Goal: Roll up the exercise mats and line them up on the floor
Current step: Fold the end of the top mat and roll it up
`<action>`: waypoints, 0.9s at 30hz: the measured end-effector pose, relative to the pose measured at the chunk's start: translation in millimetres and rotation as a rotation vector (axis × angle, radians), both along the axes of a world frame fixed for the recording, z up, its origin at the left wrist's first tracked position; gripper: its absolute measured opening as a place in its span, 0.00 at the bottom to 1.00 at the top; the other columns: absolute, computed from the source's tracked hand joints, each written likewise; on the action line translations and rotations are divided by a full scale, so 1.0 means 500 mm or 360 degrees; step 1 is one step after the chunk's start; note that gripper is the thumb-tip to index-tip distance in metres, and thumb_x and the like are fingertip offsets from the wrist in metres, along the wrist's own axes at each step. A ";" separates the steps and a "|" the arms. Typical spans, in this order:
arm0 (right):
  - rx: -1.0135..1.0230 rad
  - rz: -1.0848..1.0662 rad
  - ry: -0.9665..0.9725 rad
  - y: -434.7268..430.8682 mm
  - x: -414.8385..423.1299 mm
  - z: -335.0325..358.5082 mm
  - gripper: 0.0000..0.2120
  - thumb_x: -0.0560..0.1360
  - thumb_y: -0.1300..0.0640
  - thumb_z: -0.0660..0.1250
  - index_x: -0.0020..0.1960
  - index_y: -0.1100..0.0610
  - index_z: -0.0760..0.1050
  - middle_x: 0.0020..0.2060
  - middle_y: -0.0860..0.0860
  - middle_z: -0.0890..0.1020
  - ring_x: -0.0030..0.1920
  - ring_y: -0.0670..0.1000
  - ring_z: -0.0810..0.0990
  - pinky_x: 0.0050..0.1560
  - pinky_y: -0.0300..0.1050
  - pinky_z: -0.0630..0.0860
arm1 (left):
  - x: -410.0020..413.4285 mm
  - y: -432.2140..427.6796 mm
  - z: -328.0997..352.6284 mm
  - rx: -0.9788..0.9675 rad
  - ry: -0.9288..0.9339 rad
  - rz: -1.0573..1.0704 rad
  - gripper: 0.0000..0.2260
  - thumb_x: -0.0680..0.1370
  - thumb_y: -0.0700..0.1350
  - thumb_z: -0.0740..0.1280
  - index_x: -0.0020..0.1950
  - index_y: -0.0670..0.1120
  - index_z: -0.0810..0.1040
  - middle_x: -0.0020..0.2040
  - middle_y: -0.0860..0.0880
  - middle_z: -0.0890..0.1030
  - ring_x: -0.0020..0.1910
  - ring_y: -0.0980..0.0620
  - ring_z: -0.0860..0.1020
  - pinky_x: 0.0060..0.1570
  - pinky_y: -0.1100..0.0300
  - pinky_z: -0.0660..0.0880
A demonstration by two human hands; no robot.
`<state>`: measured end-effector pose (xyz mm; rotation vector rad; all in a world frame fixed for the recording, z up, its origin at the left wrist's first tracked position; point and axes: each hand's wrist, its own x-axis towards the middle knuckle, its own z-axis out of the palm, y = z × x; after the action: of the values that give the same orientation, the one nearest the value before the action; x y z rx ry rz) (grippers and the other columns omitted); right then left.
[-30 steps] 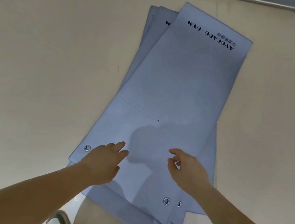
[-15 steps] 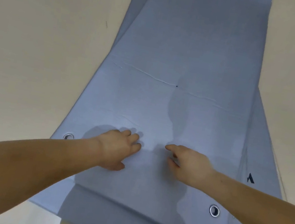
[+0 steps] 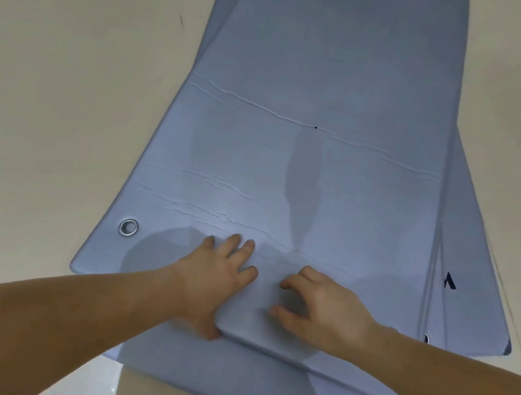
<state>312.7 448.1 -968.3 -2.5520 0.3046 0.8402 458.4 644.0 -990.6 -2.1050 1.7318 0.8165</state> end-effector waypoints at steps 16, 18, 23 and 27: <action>0.0391 -0.0135 -0.0361 -0.044 -0.010 0.133 0.08 0.80 0.50 0.67 0.58 0.43 0.79 0.40 0.45 0.83 0.41 0.49 0.80 0.48 0.51 0.78 | 0.024 -0.021 0.187 -0.0290 -0.0113 0.0080 0.14 0.88 0.56 0.49 0.62 0.50 0.69 0.55 0.46 0.83 0.52 0.39 0.80 0.43 0.52 0.70; 0.0469 -0.0149 -0.0113 -0.068 -0.011 0.156 0.07 0.81 0.53 0.68 0.57 0.43 0.80 0.42 0.44 0.84 0.43 0.48 0.81 0.52 0.49 0.79 | -0.001 -0.040 0.215 -0.0169 0.0008 0.0093 0.14 0.88 0.56 0.51 0.61 0.49 0.70 0.55 0.44 0.83 0.52 0.37 0.79 0.43 0.51 0.67; 0.0798 -0.0223 0.0452 -0.183 -0.001 0.264 0.07 0.83 0.56 0.68 0.58 0.48 0.83 0.48 0.47 0.88 0.48 0.46 0.84 0.54 0.40 0.78 | -0.037 -0.124 0.303 0.0114 0.0706 0.0371 0.16 0.88 0.56 0.56 0.45 0.49 0.70 0.43 0.51 0.75 0.41 0.50 0.73 0.39 0.55 0.66; 0.0329 -0.0192 0.0193 -0.230 0.013 0.268 0.05 0.84 0.51 0.65 0.56 0.44 0.80 0.50 0.42 0.85 0.53 0.48 0.83 0.58 0.44 0.78 | 0.021 -0.228 0.345 0.0191 0.0414 0.0434 0.16 0.86 0.60 0.59 0.57 0.49 0.75 0.55 0.51 0.78 0.51 0.48 0.75 0.49 0.55 0.69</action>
<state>319.4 333.0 -834.3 -2.2733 0.3841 0.9314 469.2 530.0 -818.3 -2.2645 1.4823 1.2881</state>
